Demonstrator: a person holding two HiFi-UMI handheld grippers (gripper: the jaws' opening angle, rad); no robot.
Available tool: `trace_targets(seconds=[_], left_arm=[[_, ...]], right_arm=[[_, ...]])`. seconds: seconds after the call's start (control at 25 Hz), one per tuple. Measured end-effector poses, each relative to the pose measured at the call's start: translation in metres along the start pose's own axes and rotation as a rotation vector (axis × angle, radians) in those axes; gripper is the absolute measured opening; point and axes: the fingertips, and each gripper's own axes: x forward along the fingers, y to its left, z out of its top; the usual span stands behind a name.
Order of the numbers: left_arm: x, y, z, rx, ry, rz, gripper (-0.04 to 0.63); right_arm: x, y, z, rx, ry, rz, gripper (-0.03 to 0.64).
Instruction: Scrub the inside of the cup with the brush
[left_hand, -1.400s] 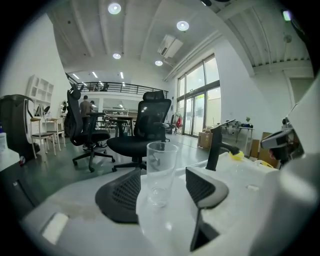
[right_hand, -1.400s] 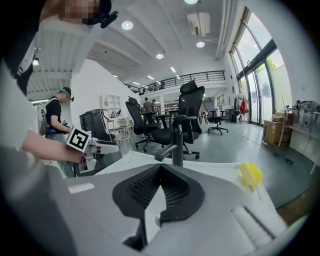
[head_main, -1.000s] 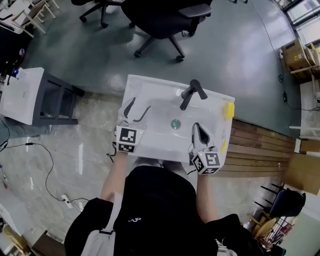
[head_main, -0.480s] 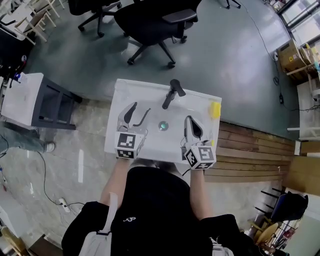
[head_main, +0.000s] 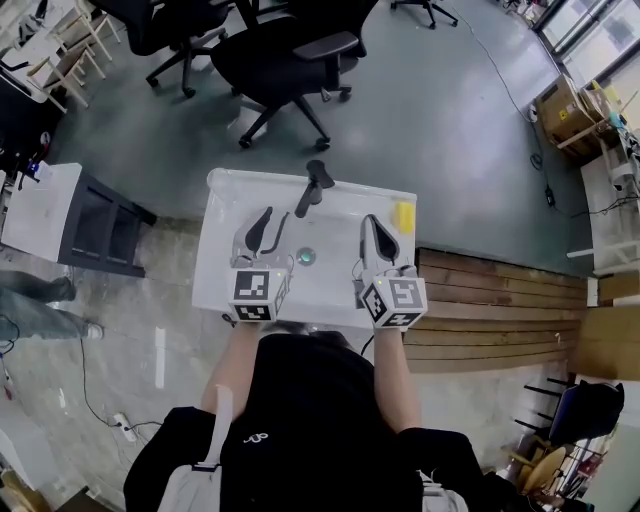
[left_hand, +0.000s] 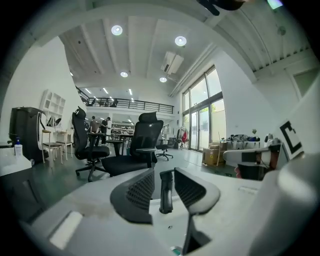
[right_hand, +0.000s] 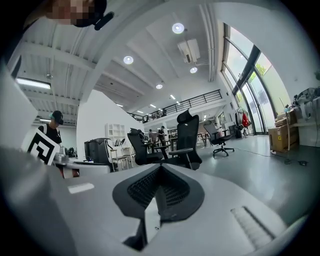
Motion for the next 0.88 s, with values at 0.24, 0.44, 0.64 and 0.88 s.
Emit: trace_targets(seconds=[0.24,0.44,0.64,0.88], left_arm=[[-0.009,-0.023,0.025,-0.008,-0.063,0.009,0.035],[-0.01,-0.04,0.041,-0.006,-0.106,0.009,-0.002],[-0.015,-0.052,0.042,0.005,-0.106,-0.008,-0.002],[-0.024,-0.059,0.042,-0.004,-0.124,-0.023,-0.002]], right_arm=[[-0.016,-0.002,0.022,-0.014,-0.029,0.003,-0.002],[-0.022,-0.005,0.034,-0.008,-0.039,0.004,-0.002],[-0.022,0.003,0.035,-0.027,-0.037,0.006,-0.003],[-0.026,0.01,0.032,-0.041,-0.034,0.027,-0.003]])
